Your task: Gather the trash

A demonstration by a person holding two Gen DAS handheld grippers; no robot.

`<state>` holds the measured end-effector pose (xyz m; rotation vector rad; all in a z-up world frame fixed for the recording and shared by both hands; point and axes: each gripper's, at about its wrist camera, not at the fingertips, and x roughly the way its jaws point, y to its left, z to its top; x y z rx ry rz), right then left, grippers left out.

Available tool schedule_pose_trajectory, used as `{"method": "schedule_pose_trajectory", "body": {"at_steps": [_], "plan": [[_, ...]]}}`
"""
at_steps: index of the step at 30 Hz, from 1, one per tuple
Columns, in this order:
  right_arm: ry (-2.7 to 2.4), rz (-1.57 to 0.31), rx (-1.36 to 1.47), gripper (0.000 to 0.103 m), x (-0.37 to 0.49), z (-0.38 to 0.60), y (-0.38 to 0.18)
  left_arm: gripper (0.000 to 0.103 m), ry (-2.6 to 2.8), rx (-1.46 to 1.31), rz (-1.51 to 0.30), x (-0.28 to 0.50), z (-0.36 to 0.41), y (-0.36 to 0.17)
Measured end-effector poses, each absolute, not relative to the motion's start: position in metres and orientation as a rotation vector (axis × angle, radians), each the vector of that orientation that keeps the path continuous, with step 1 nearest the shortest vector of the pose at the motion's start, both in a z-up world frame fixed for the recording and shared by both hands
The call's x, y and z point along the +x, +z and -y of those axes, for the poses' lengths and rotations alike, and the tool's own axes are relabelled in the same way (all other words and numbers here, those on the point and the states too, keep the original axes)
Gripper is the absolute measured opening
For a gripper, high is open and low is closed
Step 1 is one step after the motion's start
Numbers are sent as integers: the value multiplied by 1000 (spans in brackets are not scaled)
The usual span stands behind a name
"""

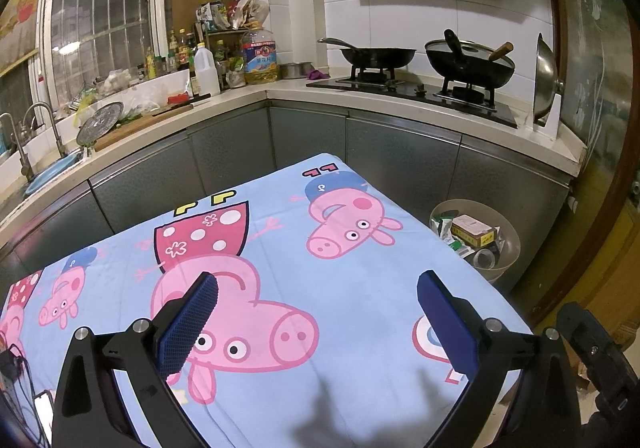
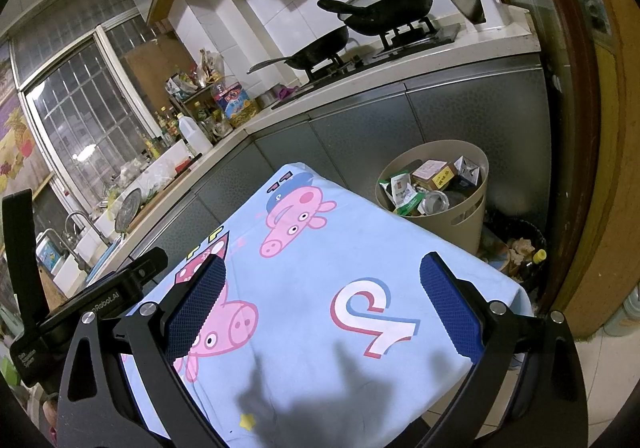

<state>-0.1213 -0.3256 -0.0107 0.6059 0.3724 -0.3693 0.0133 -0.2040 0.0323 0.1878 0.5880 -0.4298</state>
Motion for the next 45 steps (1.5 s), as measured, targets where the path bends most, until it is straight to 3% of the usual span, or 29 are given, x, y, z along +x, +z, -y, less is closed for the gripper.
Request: {"method": "schedule_pose_trajectory", "body": {"at_steps": [45], "plan": [[-365, -382, 609, 97, -114, 313, -11, 99, -441, 203, -568, 14, 197, 31]]}}
